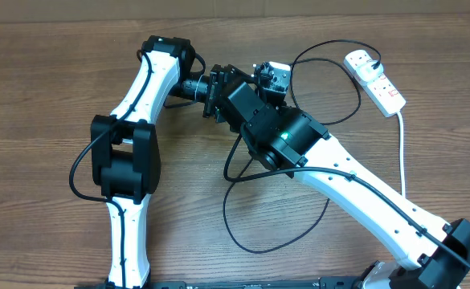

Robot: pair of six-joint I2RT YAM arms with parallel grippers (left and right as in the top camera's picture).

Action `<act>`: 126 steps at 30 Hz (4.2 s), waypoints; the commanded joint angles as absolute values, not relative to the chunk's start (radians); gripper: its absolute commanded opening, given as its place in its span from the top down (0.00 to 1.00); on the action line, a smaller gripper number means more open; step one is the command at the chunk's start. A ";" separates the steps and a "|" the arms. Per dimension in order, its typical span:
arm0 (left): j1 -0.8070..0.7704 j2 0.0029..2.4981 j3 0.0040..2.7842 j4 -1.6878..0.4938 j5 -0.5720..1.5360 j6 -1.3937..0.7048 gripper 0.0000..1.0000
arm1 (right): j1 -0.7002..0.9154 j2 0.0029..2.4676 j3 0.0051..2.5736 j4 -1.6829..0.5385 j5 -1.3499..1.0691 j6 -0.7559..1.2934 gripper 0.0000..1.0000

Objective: Plug charger to phone and switch on socket

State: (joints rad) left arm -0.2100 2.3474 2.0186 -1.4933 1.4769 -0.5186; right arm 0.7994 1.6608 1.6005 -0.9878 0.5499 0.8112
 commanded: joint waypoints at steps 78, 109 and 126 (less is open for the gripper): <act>-0.198 2.349 2.047 -1.414 1.467 -0.525 0.19 | 0.741 1.710 1.632 -0.997 0.627 1.301 0.96; -0.199 2.349 2.047 -1.383 1.456 -0.794 0.48 | 0.699 1.710 1.632 -0.920 0.356 2.125 0.92; -0.196 2.349 2.047 -1.383 1.456 -0.794 0.73 | 0.700 1.710 1.632 -0.906 0.326 2.162 0.87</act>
